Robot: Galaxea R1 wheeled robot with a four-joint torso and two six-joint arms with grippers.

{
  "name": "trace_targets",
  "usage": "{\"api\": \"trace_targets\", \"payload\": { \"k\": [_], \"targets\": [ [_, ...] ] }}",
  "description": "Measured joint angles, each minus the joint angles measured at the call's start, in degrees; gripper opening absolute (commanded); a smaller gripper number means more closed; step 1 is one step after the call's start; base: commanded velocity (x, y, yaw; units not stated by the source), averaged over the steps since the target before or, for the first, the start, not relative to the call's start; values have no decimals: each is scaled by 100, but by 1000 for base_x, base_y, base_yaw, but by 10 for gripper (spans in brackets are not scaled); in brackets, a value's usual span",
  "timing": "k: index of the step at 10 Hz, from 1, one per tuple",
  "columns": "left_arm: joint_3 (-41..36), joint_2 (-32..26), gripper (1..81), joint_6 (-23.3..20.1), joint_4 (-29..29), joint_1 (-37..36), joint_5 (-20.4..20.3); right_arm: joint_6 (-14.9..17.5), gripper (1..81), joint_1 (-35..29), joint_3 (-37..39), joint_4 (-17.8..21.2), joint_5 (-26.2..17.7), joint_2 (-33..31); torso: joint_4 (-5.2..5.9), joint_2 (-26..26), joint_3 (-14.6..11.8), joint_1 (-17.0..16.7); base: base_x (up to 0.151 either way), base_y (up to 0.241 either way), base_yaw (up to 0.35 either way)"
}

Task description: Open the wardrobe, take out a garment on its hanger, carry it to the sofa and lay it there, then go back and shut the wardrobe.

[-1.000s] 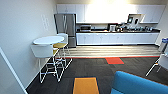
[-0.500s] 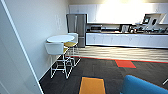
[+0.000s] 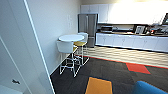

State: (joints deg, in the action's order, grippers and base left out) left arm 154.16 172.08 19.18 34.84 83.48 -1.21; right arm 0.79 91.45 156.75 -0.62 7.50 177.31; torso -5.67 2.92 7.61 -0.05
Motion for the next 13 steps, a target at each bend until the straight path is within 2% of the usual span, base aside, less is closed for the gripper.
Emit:
{"api": "trace_targets", "payload": {
  "k": [13],
  "targets": [
    [2, 66, 811, -2, 13, -13, 44, 2, 811, 28, 30, 13, 2, 0, 0, 0, 0, 0, 0, 0, 301]
  ]
}}
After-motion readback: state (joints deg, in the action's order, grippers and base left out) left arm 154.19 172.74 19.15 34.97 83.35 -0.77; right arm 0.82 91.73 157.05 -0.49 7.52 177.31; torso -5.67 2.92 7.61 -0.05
